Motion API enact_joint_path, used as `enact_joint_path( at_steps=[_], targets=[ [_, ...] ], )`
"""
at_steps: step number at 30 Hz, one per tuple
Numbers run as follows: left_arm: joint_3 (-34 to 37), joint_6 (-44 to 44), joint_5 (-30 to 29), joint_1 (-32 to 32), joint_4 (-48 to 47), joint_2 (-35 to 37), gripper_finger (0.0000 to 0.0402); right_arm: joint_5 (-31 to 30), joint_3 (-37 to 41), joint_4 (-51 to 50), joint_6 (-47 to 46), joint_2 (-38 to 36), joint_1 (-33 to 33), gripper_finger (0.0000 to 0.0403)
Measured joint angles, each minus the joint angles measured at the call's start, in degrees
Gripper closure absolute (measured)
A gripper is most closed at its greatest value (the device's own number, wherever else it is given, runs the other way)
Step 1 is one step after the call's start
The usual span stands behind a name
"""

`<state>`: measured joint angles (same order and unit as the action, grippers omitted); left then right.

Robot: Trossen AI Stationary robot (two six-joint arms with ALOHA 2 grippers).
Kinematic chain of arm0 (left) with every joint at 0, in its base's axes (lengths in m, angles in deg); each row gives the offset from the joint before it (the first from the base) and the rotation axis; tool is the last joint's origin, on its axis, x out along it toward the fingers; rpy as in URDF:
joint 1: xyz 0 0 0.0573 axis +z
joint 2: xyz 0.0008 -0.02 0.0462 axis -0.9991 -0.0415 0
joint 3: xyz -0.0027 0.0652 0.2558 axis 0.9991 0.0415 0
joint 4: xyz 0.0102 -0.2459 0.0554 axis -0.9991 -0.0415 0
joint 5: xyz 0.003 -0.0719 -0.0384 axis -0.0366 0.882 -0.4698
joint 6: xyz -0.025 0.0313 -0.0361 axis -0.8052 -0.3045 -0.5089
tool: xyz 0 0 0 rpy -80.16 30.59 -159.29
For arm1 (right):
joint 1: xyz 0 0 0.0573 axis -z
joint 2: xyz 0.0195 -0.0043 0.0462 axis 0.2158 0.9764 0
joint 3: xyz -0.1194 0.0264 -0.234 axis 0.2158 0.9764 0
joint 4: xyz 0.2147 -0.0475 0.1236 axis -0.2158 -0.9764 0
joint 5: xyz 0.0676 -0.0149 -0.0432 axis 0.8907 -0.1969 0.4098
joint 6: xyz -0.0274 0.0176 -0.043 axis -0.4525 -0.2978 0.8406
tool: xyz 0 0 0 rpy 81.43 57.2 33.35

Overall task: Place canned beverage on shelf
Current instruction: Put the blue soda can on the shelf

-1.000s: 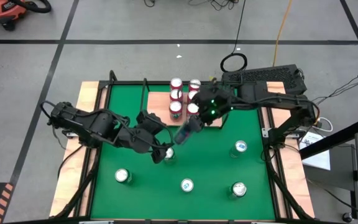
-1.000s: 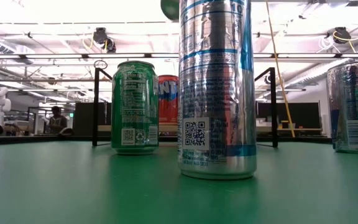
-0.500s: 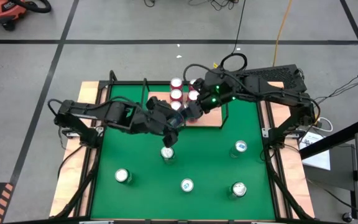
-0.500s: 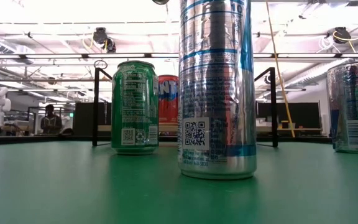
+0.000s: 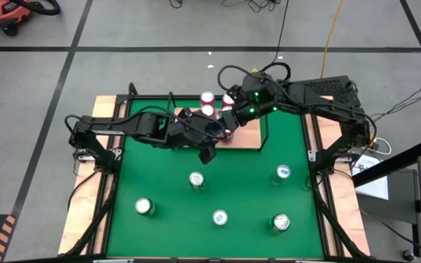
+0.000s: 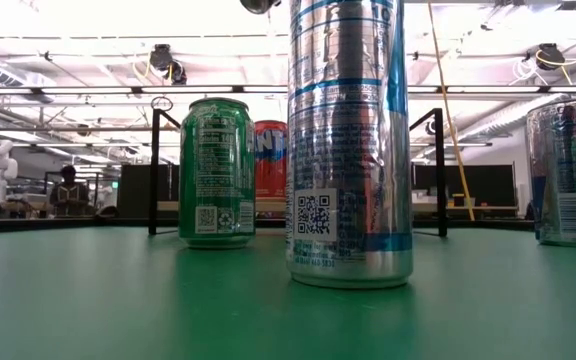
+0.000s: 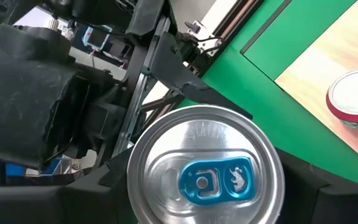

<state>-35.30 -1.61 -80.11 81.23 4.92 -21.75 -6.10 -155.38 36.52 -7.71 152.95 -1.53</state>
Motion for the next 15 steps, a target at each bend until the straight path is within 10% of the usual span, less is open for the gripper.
enact_joint_path(
  at_steps=[8, 15],
  targets=[
    [0.0, 0.32, -0.26, 0.09, -0.46, 0.0, 0.0182, 0.7, 0.0, -0.28, 1.88, 0.0, 1.03, 0.0158],
    [-1.08, -0.7, 0.83, 0.11, -0.56, 0.0, 0.0184, 0.32, -0.02, 1.12, 7.03, -0.11, 1.34, 0.0131]
  ],
)
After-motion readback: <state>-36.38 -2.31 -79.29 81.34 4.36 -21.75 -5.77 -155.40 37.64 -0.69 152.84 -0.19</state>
